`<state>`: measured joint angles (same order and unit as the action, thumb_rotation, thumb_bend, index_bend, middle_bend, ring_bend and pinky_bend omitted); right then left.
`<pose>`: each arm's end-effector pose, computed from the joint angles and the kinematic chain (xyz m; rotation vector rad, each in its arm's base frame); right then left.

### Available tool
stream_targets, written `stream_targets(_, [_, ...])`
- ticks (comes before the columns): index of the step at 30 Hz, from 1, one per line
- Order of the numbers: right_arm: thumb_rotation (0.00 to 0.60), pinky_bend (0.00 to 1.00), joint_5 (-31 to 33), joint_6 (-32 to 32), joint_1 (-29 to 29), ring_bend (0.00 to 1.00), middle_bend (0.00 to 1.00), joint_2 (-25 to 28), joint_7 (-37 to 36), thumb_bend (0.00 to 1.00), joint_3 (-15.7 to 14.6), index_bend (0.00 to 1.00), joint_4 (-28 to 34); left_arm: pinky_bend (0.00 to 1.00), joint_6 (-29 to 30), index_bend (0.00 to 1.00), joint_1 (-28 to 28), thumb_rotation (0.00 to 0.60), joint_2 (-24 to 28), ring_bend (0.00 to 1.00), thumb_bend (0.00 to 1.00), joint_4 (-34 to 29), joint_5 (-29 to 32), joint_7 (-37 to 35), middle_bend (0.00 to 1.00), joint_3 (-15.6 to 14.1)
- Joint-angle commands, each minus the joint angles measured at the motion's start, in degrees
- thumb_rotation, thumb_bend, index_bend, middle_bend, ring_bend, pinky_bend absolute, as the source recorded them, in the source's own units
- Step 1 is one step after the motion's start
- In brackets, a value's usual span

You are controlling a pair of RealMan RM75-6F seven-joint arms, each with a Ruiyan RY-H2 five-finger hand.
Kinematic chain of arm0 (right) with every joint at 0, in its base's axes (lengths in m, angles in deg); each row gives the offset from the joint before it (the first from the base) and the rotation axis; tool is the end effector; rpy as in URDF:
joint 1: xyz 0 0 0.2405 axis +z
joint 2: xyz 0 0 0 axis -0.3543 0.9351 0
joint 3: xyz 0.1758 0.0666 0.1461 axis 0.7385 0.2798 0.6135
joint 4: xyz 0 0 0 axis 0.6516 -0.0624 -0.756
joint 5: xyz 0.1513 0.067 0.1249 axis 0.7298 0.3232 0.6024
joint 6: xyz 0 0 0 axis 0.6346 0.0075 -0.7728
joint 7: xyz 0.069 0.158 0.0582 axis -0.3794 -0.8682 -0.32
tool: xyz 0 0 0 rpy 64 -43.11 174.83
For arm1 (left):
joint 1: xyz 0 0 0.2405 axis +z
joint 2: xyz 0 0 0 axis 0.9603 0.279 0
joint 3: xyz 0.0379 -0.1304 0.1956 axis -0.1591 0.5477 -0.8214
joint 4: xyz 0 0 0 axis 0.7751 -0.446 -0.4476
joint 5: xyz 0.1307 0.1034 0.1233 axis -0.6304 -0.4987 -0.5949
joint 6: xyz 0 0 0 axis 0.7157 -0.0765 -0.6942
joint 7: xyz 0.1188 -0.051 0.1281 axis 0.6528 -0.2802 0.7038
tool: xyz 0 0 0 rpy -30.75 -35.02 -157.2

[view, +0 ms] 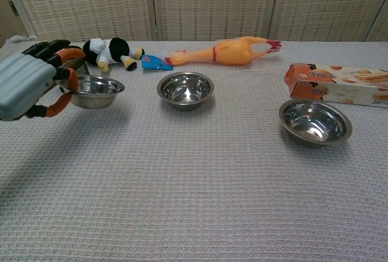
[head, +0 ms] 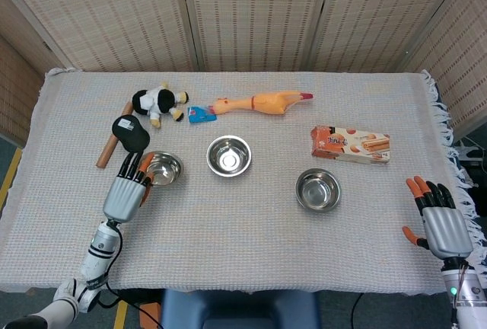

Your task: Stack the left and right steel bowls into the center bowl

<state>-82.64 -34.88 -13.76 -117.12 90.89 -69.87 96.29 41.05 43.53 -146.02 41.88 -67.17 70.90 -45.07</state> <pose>-0.3103 -0.2269 0.1304 1.4291 -0.9547 0.6939 -0.2116 0.3477 0.0008 -1.6068 -0.2484 -1.0261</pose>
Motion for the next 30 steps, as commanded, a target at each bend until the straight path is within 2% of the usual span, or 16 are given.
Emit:
stream_targets(1, [0.600,0.00,0.15,-0.12,-0.06,0.00,0.00,0.11,-0.02,0.15,0.06,0.00,0.09,0.12,0.49,0.71,-2.15,0.600,0.53,0.00,0.49,-1.68,0.53,0.54,0.11,1.36])
stream_targets(8, [0.600,0.00,0.97,0.51,0.13,0.00,0.00,0.25,0.03,0.15,0.15,0.00,0.10,0.13,-2.34,0.70,-7.95,0.600,-0.20,0.00,0.49,-4.08,1.57,1.90,0.12,3.61])
stream_targets(15, [0.600,0.00,2.18,1.03,0.32,0.00,0.00,0.55,-0.73,0.15,0.67,0.00,-0.34,0.13,-9.84,0.69,-15.00,0.600,-4.86,0.00,0.49,1.26,3.43,2.61,0.12,5.20])
stream_targets(19, [0.600,0.00,3.21,1.91,0.52,0.00,0.00,0.63,-1.07,0.15,0.83,0.00,-0.85,0.13,-12.42,0.69,-17.58,0.600,-7.68,0.00,0.49,4.94,3.71,1.06,0.12,4.80])
stream_targets(26, [0.600,0.00,4.01,2.18,0.52,0.00,0.00,1.06,-1.65,0.15,1.06,0.00,-0.97,0.13,-13.35,0.68,-21.38,0.600,-11.49,0.00,0.49,8.83,3.46,-0.19,0.12,3.97])
stream_targets(28, [0.600,0.00,3.93,2.11,0.47,0.00,0.00,1.21,-1.88,0.15,1.05,0.00,-0.88,0.13,-13.92,0.65,-22.16,0.600,-12.39,0.00,0.49,9.74,3.54,0.03,0.12,3.72])
stream_targets(30, [0.600,0.00,3.78,2.05,0.44,0.00,0.00,1.32,-2.04,0.15,0.98,0.00,-0.80,0.13,-15.60,0.58,-22.79,0.600,-13.17,0.00,0.49,10.81,3.92,0.59,0.11,3.52])
